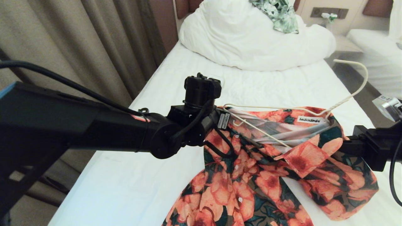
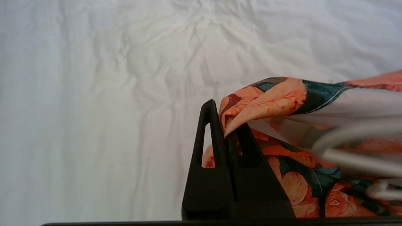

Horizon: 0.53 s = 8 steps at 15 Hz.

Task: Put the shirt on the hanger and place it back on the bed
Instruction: Hook the other side of the shirt onto the hanger

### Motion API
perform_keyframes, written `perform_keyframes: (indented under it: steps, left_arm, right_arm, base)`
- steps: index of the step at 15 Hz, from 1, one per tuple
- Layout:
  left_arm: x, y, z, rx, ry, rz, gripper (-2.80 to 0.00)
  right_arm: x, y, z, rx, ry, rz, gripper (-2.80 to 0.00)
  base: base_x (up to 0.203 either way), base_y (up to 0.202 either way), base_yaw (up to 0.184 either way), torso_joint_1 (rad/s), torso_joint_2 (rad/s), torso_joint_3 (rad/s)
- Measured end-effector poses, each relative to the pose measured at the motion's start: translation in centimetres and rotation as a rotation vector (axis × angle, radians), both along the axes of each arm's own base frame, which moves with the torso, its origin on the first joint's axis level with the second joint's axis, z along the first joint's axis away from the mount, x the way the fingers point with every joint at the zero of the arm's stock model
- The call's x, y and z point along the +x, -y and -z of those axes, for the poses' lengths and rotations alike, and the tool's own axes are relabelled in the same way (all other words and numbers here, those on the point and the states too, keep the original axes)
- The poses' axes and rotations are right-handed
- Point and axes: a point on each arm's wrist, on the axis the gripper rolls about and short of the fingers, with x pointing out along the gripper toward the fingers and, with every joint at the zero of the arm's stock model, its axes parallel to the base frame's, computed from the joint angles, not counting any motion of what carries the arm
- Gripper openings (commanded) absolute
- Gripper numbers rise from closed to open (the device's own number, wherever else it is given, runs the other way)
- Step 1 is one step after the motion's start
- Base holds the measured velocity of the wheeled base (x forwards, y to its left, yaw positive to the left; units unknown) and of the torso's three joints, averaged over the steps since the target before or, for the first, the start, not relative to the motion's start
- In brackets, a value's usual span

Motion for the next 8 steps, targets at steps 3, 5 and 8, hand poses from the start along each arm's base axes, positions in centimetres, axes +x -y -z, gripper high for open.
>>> perform_keyframes:
  steps: [3, 5, 8]
  left_arm:
    - [-0.6, -0.6, -0.8, 0.011, -0.011, -0.002, -2.80]
    - [-1.4, -1.3, -1.2, 0.016, -0.015, 0.000, -2.80]
    - [-2.2, -1.9, -2.6, 0.010, 0.016, 0.008, -2.80]
  right_arm:
    - [0.2, 0.0, 0.2, 0.001, -0.006, 0.000, -2.80]
    - [0.5, 0.4, 0.2, 0.000, -0.006, 0.015, -2.80]
    - [0.8, 0.7, 0.5, 0.001, -0.015, 0.023, -2.80]
  base:
    - [0.000, 0.000, 0.000, 0.000, 0.00, 0.000]
    - [0.000, 0.000, 0.000, 0.000, 0.00, 0.000]
    - [0.000, 0.000, 0.000, 0.000, 0.00, 0.000]
